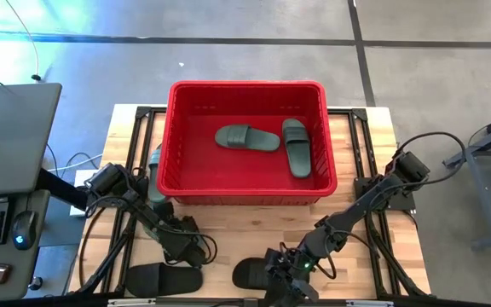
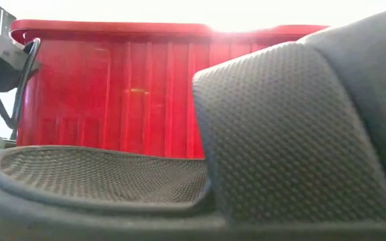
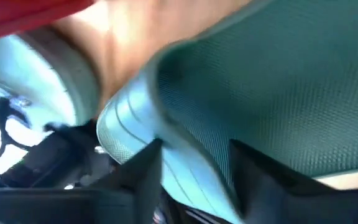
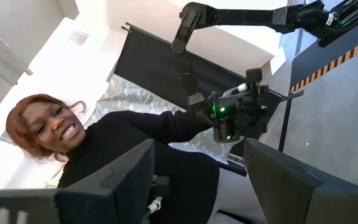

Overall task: Pick and place slides into bin
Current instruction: Put the green slide into the red bin

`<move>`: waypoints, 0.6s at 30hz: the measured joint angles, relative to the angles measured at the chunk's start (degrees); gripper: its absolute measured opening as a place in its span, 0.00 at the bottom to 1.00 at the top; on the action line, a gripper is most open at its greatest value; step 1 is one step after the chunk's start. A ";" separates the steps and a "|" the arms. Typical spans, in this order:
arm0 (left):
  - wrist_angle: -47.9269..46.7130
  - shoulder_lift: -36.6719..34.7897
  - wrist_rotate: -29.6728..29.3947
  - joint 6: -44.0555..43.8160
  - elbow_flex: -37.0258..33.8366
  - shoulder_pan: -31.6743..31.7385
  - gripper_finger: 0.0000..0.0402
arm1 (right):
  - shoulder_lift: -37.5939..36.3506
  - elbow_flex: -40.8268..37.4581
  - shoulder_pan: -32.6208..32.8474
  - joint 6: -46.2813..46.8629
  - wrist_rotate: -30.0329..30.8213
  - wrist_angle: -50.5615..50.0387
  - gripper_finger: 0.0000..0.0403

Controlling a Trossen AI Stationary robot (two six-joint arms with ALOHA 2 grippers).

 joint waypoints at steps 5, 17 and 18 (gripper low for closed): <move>-0.32 0.00 -0.14 5.78 8.03 -0.75 0.07 | 0.00 0.00 -0.13 0.02 2.29 0.00 0.59; -9.53 -0.21 -14.71 10.28 50.30 -7.53 0.03 | -0.19 -0.02 0.81 2.66 13.68 29.26 0.59; -9.59 -0.29 -17.80 11.43 53.98 -8.16 0.03 | -0.38 -0.02 0.83 0.83 13.90 31.52 0.59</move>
